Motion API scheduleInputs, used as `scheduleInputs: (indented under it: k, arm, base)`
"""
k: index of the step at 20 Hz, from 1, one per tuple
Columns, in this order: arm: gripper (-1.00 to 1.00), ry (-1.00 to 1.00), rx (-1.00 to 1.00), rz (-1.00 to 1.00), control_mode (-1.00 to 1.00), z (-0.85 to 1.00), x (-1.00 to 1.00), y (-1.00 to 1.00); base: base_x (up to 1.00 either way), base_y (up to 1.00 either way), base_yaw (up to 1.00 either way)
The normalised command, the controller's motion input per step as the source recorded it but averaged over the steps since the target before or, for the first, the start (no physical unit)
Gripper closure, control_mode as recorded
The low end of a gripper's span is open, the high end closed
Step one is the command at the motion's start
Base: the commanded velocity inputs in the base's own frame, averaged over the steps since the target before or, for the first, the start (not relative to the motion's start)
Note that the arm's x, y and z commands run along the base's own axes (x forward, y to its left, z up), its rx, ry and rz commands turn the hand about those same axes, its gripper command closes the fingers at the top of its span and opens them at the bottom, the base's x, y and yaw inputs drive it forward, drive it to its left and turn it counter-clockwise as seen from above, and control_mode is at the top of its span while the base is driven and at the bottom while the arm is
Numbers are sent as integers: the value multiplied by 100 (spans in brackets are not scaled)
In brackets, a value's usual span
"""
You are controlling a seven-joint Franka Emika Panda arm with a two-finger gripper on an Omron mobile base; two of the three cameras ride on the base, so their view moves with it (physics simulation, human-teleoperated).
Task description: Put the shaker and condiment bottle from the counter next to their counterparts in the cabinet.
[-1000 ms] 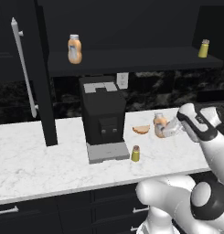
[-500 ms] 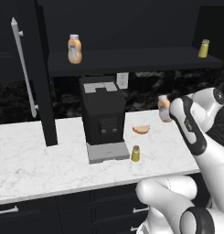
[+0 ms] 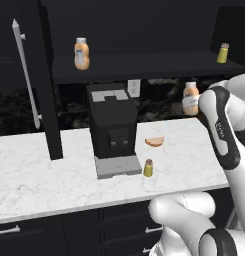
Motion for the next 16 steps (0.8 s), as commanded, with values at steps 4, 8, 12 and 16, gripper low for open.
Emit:
scheduleInputs:
  k: [4,8,12,16]
  arm:
    - [100,-2,8,0,-100,100,-37,0]
    - [100,-6,3,0,-100,100,-47,2]
    - [100,-2,-1,6,-100,46,-30,68]
    - [100,-21,0,7,-100,22,-11,75]
  base:
    - [0,0,0]
    - [0,0,0]
    - [0,0,0]
    - [0,0,0]
